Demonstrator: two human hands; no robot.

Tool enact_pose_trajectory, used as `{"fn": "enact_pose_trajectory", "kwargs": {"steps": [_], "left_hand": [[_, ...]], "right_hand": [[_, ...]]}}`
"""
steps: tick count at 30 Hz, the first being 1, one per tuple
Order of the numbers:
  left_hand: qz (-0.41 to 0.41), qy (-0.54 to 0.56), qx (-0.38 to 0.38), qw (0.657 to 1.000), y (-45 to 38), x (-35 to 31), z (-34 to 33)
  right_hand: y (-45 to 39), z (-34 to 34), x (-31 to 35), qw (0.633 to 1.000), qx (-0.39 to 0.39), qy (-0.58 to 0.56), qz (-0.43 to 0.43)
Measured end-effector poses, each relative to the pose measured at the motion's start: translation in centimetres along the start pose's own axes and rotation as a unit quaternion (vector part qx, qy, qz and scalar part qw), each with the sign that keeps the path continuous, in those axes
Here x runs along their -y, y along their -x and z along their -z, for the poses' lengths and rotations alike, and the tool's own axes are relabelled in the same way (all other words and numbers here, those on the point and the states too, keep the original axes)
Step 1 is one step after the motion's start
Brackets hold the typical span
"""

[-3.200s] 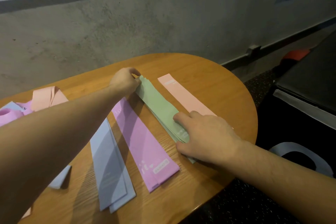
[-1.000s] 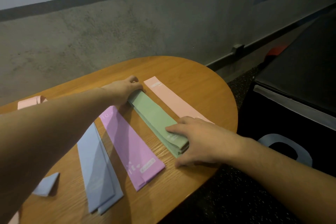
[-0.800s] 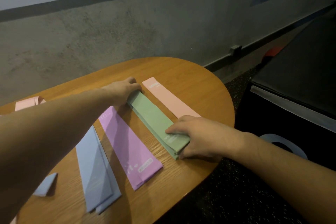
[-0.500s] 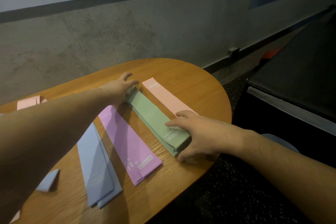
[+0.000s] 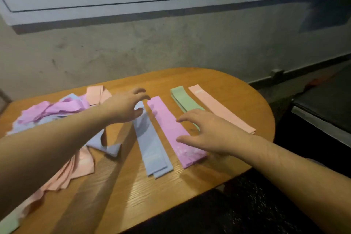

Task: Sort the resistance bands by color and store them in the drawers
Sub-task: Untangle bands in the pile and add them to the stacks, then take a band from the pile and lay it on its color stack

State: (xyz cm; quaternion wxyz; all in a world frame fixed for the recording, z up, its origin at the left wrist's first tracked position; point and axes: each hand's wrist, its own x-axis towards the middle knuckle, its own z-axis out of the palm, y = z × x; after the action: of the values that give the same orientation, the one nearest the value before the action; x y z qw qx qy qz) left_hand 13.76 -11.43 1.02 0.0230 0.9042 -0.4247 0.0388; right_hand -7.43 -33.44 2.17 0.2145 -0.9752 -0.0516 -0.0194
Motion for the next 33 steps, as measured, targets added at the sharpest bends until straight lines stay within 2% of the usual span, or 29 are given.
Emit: {"fn": "enact_pose_trajectory", "kwargs": {"steps": [7, 15, 18, 22, 24, 27, 31, 33], "left_hand": [[0.088, 0.039, -0.04, 0.995, 13.3, 4.8, 0.5], [0.206, -0.014, -0.115, 0.972, 25.5, 9.7, 1.0], [0.275, -0.01, -0.159, 0.948, 29.2, 11.0, 0.7], [0.353, 0.061, -0.204, 0.911, 32.7, 12.3, -0.8], [0.384, 0.108, -0.203, 0.894, 34.1, 12.9, -1.8], [0.352, 0.138, -0.201, 0.904, 35.7, 13.5, -3.3], [0.321, 0.188, -0.264, 0.89, 36.6, 13.7, -3.9], [0.303, 0.163, -0.287, 0.894, 36.7, 13.4, -4.0]], "right_hand": [[-3.6, -3.6, 7.7, 0.998, 0.038, -0.018, 0.057], [-7.7, -8.4, 15.6, 0.991, 0.054, -0.041, 0.114], [-8.8, -10.0, 18.3, 0.986, 0.056, -0.062, 0.144], [-10.5, -12.2, 21.2, 0.982, 0.06, -0.087, 0.159], [-11.2, -13.2, 22.3, 0.98, 0.06, -0.106, 0.16], [-11.6, -14.6, 23.3, 0.973, 0.06, -0.158, 0.16], [-11.7, -16.3, 23.8, 0.967, 0.048, -0.198, 0.155], [-11.4, -17.1, 24.1, 0.964, 0.025, -0.209, 0.161]]}}
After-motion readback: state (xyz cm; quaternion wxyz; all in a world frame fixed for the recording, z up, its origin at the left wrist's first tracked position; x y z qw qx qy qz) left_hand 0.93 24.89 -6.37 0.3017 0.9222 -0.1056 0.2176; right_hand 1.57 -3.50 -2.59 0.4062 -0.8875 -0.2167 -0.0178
